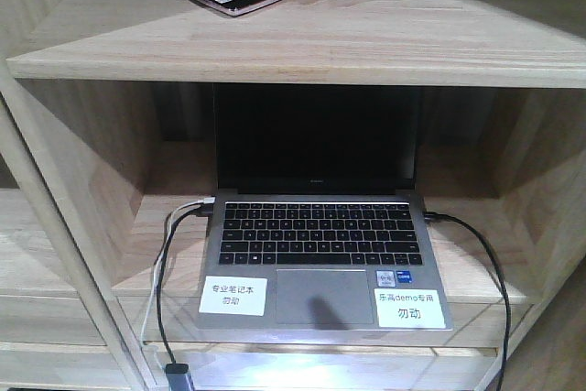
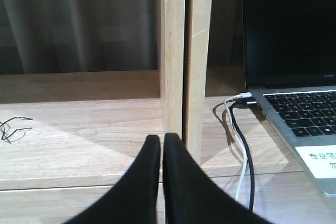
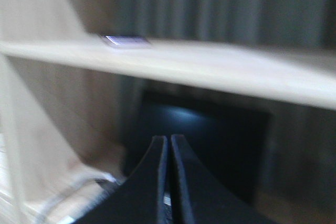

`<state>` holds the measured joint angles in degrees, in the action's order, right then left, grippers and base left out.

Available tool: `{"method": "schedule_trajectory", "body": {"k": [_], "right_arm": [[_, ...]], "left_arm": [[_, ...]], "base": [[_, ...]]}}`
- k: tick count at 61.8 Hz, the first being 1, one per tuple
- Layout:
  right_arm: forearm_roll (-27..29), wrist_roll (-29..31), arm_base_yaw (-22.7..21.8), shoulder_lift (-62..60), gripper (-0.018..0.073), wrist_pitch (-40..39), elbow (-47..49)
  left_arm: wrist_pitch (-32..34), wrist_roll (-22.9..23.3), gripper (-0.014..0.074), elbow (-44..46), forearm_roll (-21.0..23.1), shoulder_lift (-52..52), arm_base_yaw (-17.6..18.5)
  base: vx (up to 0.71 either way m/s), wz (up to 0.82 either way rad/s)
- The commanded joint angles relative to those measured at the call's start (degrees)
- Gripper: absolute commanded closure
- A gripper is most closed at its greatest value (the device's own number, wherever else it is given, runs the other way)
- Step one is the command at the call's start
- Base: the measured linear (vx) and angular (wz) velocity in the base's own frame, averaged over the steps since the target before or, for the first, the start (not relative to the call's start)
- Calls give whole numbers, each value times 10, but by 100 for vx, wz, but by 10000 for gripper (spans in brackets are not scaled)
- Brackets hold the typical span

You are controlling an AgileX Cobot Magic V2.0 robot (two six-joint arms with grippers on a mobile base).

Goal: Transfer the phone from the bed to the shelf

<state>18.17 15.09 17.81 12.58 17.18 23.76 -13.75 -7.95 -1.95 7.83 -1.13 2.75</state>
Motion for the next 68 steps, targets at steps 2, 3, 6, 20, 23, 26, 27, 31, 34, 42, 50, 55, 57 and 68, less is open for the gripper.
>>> {"method": "schedule_trajectory", "body": {"k": [2,3,6,20,23,26,27,31,34,42,50,55,57,68], "right_arm": [[-24,-35,-48,6,564,-34,-7],[-24,-35,-55,6,564,-34,-10],[-24,-35,-80,6,564,-34,-20],[-55,-42,-166,-33,564,-28,-67],[-56,-45,-177,-52,564,-28,-83],[-56,-46,-186,-71,564,-28,-100],[-58,-46,-188,-76,564,-28,-104],[-61,-46,-199,-98,564,-28,-125],[-70,-47,-207,-114,564,-28,-141],[-88,-67,-217,-137,564,-44,-184],[-114,-88,-217,-136,564,-76,-224],[-128,-104,-217,-136,564,-118,-249],[-134,-113,-215,-136,564,-139,-259],[-176,-139,-216,-136,564,-144,-258]], "left_arm": [[43,2,596,-2,5,-3,2],[43,2,596,-2,5,-3,2],[43,2,596,-2,5,-3,2],[43,2,596,-2,5,-3,2],[43,2,596,-2,5,-3,2],[43,2,596,-2,5,-3,2],[43,2,596,-2,5,-3,2],[43,2,596,-2,5,-3,2],[43,2,596,-2,5,-3,2],[43,2,596,-2,5,-3,2],[43,2,596,-2,5,-3,2],[43,2,596,-2,5,-3,2],[43,2,596,-2,5,-3,2],[43,2,596,-2,5,-3,2]], "base": [[0,0],[0,0],[0,0],[0,0],[0,0],[0,0],[0,0],[0,0],[0,0],[0,0],[0,0],[0,0],[0,0],[0,0]]}}
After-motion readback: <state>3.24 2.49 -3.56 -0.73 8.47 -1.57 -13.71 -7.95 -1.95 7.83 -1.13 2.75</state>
